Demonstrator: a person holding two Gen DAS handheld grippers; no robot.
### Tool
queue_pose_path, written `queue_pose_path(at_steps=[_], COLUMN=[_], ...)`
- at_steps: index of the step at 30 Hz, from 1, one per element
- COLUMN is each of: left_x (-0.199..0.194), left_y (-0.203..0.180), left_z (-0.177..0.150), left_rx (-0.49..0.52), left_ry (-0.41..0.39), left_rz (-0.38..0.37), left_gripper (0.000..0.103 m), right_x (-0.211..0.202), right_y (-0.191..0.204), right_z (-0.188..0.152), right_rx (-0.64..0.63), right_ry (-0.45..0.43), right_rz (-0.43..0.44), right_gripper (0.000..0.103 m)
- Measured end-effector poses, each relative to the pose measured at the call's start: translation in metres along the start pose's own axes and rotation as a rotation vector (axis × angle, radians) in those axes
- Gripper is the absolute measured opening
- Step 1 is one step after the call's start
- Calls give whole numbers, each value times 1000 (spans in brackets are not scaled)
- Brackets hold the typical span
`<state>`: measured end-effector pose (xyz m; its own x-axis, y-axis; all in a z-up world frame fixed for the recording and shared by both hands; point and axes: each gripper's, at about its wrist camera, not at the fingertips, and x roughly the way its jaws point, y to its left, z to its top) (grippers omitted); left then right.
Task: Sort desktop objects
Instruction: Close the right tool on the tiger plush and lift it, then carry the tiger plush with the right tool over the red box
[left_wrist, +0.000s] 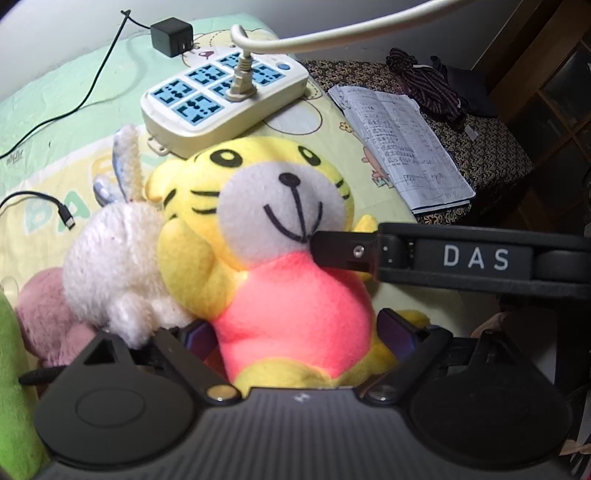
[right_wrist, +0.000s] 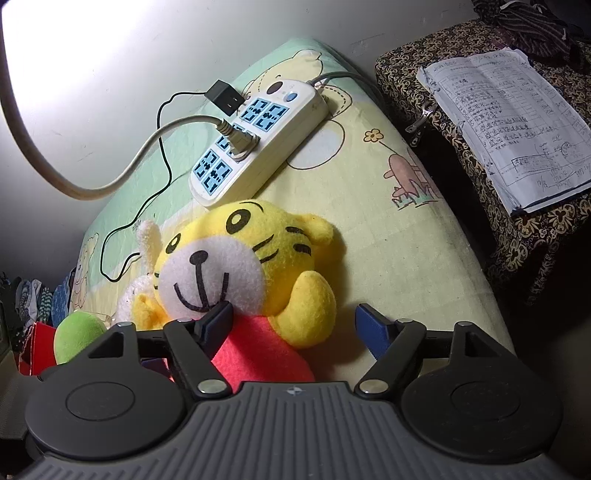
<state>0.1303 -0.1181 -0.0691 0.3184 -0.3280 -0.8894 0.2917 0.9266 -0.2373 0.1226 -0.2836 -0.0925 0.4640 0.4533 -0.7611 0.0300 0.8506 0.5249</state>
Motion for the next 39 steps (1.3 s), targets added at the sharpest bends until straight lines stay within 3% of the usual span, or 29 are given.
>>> queue_pose_path(at_steps=[9, 10, 11, 18, 29, 39], left_x=[5, 6, 7, 2, -20, -43], left_y=[0, -1, -3, -5, -45, -63], left_z=[2, 2, 2, 0, -22, -63], left_rx=[18, 21, 23, 43, 172, 222], left_ry=[-27, -28, -29, -19, -23, 16], left_rz=[-4, 1, 6, -11, -32, -123], left_gripper=[91, 91, 91, 92, 87, 83], right_x=[15, 15, 16, 8, -41, -86], right_y=[-13, -13, -13, -17, -25, -13], right_z=[1, 0, -1, -7, -30, -70], right_rx=[100, 104, 112, 114, 81, 37], right_ry=[25, 27, 34, 30, -21, -6], right_rz=[117, 126, 155, 232, 207, 84], right_gripper=[75, 72, 62, 41, 36, 36])
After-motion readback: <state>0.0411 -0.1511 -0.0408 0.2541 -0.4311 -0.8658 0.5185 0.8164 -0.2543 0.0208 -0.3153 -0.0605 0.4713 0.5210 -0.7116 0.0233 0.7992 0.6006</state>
